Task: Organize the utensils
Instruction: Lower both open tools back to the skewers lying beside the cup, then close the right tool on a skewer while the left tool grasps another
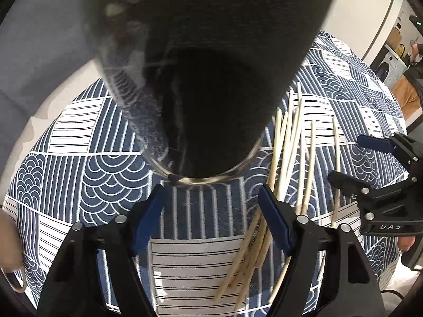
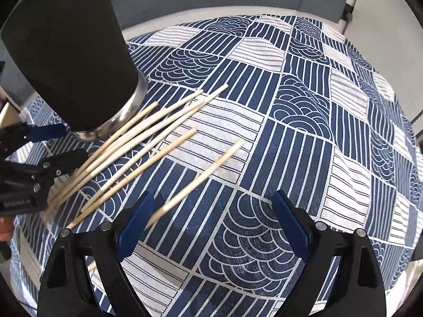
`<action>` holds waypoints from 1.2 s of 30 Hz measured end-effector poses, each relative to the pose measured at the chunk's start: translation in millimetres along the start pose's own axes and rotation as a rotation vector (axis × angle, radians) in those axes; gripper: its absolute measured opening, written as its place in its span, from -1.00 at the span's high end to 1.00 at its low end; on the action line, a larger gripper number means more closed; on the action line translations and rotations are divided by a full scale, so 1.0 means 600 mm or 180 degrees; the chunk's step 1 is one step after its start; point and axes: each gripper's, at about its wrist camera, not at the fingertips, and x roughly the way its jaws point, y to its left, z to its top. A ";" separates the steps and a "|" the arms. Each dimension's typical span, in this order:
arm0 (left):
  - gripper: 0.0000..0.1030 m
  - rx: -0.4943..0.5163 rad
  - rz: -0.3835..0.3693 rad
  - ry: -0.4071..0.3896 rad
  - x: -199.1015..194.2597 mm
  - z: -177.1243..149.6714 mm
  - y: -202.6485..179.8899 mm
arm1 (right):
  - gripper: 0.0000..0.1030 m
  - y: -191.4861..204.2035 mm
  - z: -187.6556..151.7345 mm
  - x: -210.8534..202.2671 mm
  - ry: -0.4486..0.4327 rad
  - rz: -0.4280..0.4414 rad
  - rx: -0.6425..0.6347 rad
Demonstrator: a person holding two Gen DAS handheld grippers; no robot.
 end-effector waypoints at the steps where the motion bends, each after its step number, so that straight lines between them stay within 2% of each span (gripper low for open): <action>1: -0.40 -0.0013 0.0019 0.0008 0.000 0.000 -0.002 | -0.66 -0.002 0.001 0.001 0.0032 -0.0012 0.0059; 5: -0.36 -0.0078 -0.0018 0.0050 -0.007 -0.005 -0.008 | -0.65 -0.005 0.004 0.004 0.0165 -0.0059 0.0179; 8: -0.38 -0.0035 0.0020 0.0075 -0.009 -0.014 -0.015 | -0.41 -0.003 0.005 0.000 0.0233 -0.0065 0.0181; 12: -0.37 -0.0093 -0.0106 0.0074 -0.018 -0.022 -0.031 | 0.16 0.013 0.004 -0.010 0.0239 0.0007 0.0043; 13: -0.37 -0.0082 -0.0031 0.0107 -0.017 -0.023 -0.037 | 0.25 0.014 0.003 -0.013 0.0229 0.0028 -0.0016; 14: -0.39 -0.0034 0.0076 0.0178 -0.010 -0.024 -0.041 | 0.42 0.015 0.002 -0.015 0.0219 0.0063 -0.0105; 16: -0.27 -0.0128 0.0021 0.0175 -0.008 -0.019 -0.038 | 0.82 0.015 0.005 -0.018 0.0240 0.0128 -0.0242; 17: -0.17 -0.0264 -0.0012 0.0170 -0.007 -0.016 -0.034 | 0.89 0.011 0.006 -0.017 0.0255 0.0150 -0.0247; 20: -0.06 -0.0368 -0.0031 0.0182 -0.005 -0.011 -0.034 | 0.91 -0.012 0.015 -0.015 0.0344 0.0319 -0.0226; 21: 0.10 -0.0369 -0.0068 0.0190 -0.006 -0.012 -0.033 | 0.91 -0.017 0.017 -0.015 0.0368 0.0373 -0.0226; 23: 0.42 -0.0279 0.0015 0.0230 -0.007 -0.013 -0.037 | 0.91 -0.024 0.020 -0.016 0.0411 0.0482 -0.0212; 25: 0.67 -0.0246 0.0011 0.0306 -0.006 -0.014 -0.038 | 0.91 -0.034 0.021 -0.015 0.0440 0.0545 -0.0115; 29: 0.78 0.0126 0.0285 0.0350 -0.008 -0.014 -0.064 | 0.91 -0.042 0.014 -0.022 0.0428 0.0597 -0.0174; 32: 0.85 0.0013 0.0146 0.0403 -0.005 -0.005 -0.058 | 0.91 -0.042 0.012 -0.029 0.0372 0.0606 -0.0216; 35: 0.88 0.0223 0.0237 0.0423 -0.005 -0.008 -0.066 | 0.91 -0.048 0.016 -0.039 0.0326 0.0710 -0.0175; 36: 0.88 0.0205 0.0203 0.0432 -0.005 -0.014 -0.066 | 0.91 -0.050 0.016 -0.047 0.0266 0.0740 -0.0171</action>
